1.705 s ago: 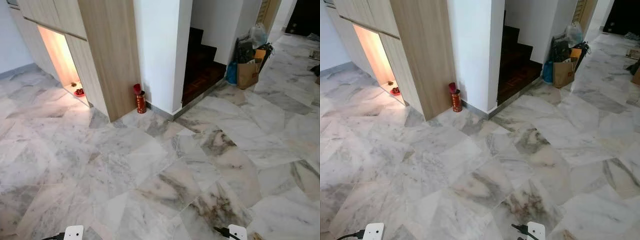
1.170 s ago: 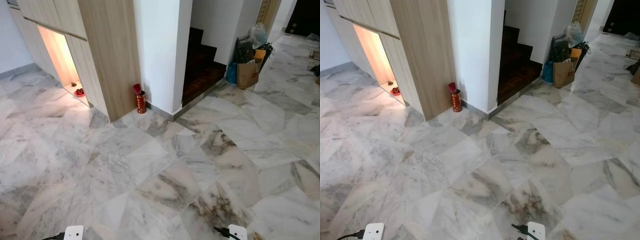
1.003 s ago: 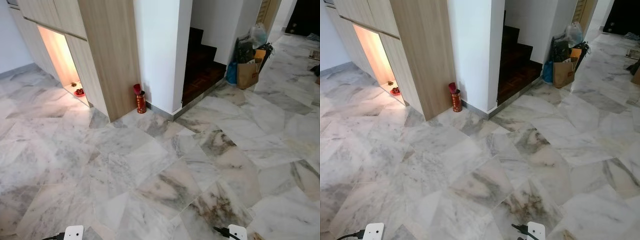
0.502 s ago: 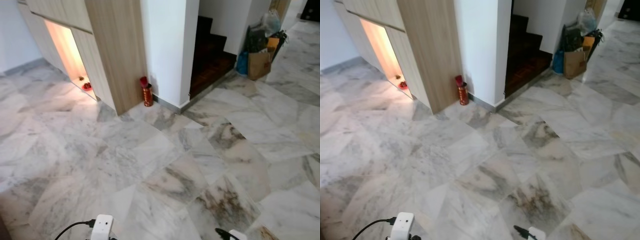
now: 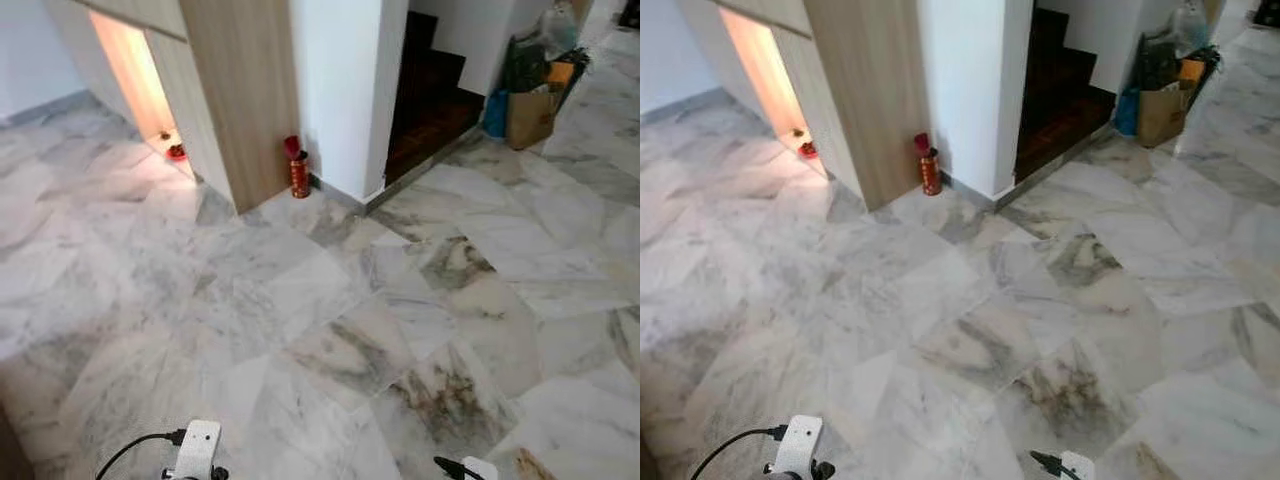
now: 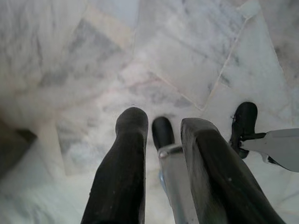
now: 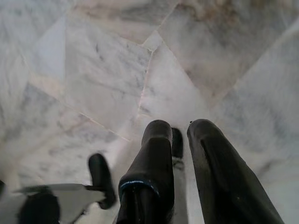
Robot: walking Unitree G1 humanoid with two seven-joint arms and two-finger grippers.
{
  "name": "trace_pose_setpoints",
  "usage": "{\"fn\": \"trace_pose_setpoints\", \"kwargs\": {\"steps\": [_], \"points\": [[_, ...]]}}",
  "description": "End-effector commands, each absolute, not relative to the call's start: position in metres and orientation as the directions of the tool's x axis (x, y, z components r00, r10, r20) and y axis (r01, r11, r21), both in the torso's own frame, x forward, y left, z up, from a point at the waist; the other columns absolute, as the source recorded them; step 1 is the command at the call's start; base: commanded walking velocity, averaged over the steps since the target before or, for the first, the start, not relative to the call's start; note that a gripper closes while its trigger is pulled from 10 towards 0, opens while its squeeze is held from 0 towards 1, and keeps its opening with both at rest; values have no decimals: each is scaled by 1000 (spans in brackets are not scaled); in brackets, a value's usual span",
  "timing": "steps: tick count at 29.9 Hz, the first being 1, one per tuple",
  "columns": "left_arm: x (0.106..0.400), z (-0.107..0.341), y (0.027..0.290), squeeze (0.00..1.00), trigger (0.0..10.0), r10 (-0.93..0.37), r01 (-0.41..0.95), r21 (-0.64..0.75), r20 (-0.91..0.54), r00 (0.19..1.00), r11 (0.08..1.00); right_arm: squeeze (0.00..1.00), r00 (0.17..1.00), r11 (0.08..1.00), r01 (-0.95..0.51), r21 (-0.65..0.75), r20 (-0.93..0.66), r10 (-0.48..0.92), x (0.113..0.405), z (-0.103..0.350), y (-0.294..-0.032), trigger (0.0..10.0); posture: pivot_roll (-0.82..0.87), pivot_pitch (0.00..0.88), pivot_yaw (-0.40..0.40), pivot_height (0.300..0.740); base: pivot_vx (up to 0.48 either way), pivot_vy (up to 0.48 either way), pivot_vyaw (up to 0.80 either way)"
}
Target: Move the pillow to the sofa from floor
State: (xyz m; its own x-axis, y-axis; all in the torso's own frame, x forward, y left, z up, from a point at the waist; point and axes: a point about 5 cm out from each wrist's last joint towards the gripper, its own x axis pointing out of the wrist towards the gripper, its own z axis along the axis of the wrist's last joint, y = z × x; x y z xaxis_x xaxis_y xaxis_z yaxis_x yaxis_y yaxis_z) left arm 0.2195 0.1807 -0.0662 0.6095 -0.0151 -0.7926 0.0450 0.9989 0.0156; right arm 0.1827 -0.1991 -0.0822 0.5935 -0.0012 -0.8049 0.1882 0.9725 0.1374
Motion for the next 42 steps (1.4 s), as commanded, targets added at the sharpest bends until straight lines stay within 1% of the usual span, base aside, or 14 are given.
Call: {"fn": "trace_pose_setpoints", "kwargs": {"steps": [1, 5, 9, 15, 21, 28, 36, 42], "points": [[207, -74, 186, 0, 10000, 5, 43, 36, -828, 561, 998, 0, 591, 978, 155, 142, -807, 23, 181, -84, -193, 10000, -68, 128, 41, 740, 0, 0, 800], [206, -73, 190, 0, 10000, 37, 28, 63, -826, 562, 998, 0, 590, 978, 152, 141, -807, 25, 181, -84, -192, 10000, -68, 130, 40, 740, 0, 0, 800], [207, -73, 193, 0, 10000, 39, 27, 66, -826, 563, 997, 0, 585, 982, 126, 138, -810, 39, 180, -85, -189, 10000, -62, 136, 43, 740, 0, 0, 800], [206, -72, 197, 0, 10000, 52, 30, 84, -825, 563, 996, 0, 579, 982, 132, 133, -814, 32, 178, -86, -189, 10000, -59, 123, 49, 740, 0, 0, 800], [211, -69, 200, 0, 10000, 51, 45, 94, -815, 577, 995, 0, 583, 982, 136, 129, -812, 26, 182, -84, -189, 10000, -72, 67, 49, 740, 0, 0, 800], [205, -71, 205, 0, 10000, 62, 25, 93, -818, 571, 995, 0, 597, 985, 128, 118, -802, 19, 190, -80, -194, 10000, -65, 15, 34, 740, 0, 0, 800], [205, -73, 196, 0, 10000, 58, 28, 90, -817, 574, 996, 0, 610, 986, 122, 114, -792, 16, 200, -74, -196, 10000, -65, 0, 7, 740, 0, 0, 751], [206, -74, 184, 0, 10000, 52, 13, 73, -817, 575, 997, 0, 619, 982, 141, 128, -785, 13, 204, -72, -198, 10000, -51, 1, 3, 740, 0, 0, 0]]}}
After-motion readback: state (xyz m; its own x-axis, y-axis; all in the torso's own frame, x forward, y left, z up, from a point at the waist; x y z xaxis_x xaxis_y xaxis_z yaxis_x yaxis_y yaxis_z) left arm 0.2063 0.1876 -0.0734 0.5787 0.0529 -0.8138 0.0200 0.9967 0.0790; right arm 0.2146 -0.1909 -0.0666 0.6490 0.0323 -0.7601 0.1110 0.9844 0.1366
